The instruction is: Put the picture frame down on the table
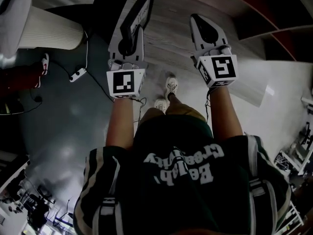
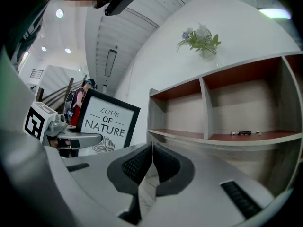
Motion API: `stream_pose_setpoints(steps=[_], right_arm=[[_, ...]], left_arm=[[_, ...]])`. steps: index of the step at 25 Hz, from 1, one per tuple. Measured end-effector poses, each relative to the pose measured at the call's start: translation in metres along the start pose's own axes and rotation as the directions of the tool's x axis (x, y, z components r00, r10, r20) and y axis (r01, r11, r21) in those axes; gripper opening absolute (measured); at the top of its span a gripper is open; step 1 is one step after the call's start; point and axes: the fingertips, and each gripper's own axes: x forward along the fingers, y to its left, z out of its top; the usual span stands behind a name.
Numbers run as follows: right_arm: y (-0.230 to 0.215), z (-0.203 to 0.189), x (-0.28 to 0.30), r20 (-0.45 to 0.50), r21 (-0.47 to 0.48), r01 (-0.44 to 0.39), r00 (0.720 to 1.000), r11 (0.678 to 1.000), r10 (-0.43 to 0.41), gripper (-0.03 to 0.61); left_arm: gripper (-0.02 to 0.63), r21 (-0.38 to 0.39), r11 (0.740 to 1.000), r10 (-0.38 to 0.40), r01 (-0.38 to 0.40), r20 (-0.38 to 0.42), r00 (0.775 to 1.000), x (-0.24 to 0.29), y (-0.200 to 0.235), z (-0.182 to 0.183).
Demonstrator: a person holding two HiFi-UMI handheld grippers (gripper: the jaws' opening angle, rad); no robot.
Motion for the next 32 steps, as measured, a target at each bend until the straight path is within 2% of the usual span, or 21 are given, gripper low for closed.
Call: stream_pose_setpoints(steps=[11, 20, 32], right_arm=[[-0.012, -0.053, 0.058, -0.027, 0.012, -0.089, 0.996, 0.996, 0.089, 0.035], [-0.023, -0.111, 0.099, -0.061, 0.001, -0.067, 0.996, 0.998, 0.066, 0.035], [-0.041, -0.166, 0.151, -0.089, -0.029, -0.030, 0.996, 0.999, 0.027, 0.035]], left_arm=[[0.026, -0.004, 0.999, 0.044, -0.044, -0.032, 0.999, 0.047, 0.020, -0.065], [0.026, -0.037, 0.999, 0.014, -0.015, -0.027, 1.000, 0.094, 0.035, -0.127], [0.026, -0.041, 0.998, -0.045, 0.045, -0.006, 0.999, 0.155, 0.051, -0.191]])
